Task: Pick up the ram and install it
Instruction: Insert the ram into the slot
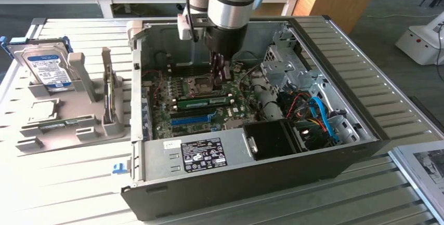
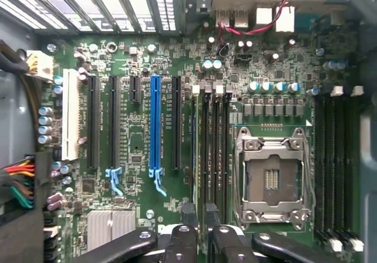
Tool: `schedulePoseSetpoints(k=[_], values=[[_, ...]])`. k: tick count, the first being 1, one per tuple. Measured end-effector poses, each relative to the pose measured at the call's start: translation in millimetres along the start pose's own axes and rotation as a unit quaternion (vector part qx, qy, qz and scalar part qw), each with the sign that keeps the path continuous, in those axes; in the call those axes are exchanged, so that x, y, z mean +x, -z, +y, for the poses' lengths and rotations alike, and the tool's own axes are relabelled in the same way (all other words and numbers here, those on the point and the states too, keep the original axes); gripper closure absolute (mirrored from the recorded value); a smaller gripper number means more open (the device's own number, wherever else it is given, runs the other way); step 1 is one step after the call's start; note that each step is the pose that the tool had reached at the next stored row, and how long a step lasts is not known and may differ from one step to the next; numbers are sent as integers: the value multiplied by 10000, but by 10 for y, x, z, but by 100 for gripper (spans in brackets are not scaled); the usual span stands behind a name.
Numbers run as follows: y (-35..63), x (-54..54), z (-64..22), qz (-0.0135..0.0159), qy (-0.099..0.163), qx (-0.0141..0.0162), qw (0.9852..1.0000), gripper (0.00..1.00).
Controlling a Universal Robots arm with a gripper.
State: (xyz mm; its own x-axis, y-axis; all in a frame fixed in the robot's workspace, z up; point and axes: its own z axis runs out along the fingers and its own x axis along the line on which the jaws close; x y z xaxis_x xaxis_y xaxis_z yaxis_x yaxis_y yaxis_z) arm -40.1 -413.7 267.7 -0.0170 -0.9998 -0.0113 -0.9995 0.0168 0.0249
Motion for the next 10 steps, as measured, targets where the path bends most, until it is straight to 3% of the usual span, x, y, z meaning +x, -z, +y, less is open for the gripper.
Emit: schedulePoseSetpoints(k=[10], values=[[269, -3, 7, 5, 0, 0, 10000, 81]])
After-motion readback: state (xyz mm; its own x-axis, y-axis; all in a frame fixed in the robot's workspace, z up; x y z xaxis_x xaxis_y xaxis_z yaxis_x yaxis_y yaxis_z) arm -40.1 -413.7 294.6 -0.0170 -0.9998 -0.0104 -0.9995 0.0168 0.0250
